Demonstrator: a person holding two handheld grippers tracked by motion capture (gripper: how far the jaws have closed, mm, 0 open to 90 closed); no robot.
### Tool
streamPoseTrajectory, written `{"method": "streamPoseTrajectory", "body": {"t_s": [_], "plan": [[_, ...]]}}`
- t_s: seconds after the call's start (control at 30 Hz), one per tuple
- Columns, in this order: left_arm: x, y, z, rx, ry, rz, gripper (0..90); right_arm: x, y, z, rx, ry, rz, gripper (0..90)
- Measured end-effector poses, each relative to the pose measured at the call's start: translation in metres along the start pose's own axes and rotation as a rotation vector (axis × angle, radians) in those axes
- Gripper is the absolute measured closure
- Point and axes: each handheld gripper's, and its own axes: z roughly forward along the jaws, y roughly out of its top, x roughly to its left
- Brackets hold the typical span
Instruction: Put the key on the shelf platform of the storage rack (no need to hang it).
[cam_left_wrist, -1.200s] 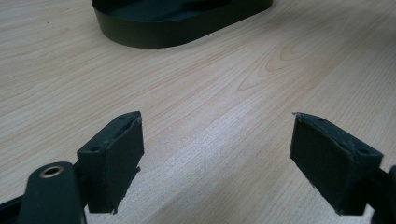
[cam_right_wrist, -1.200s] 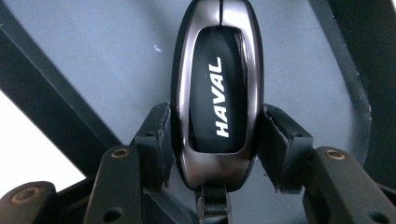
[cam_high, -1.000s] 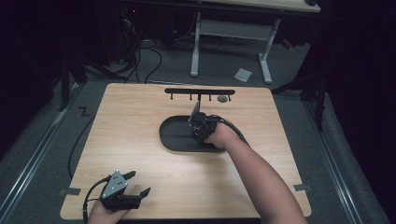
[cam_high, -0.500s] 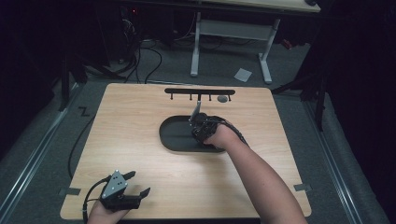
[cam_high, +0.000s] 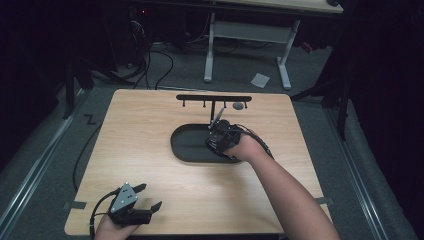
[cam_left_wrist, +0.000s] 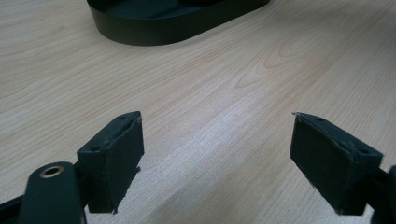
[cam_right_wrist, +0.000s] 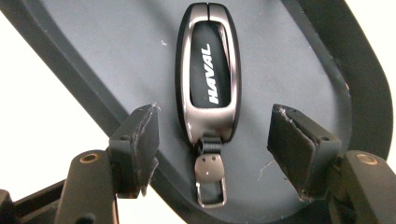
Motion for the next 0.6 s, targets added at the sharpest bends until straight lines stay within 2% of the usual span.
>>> {"method": "streamPoseTrajectory", "body": {"t_s": [0.17,0.3,0.43,0.5,0.6], "plan": [[0.0,0.001,0.0,0.01,-0.004,0.005,18.2,0.001,-0.018,-0.009,-0.058,0.009,0.019,34.3],[-0.002,0.0,0.001,0.008,-0.002,0.005,18.2,0.005,-0.039,-0.016,-0.12,-0.018,0.019,34.7],[-0.002,0.0,0.002,0.012,0.002,0.004,18.1,0.006,-0.054,-0.019,-0.153,-0.027,0.022,35.1],[-0.002,0.0,0.002,0.011,0.007,0.005,18.2,0.007,-0.063,-0.02,-0.195,-0.047,0.031,35.8],[-0.002,0.0,0.001,0.011,0.011,0.004,18.2,0.008,-0.072,-0.02,-0.202,-0.052,0.046,34.9]]}}
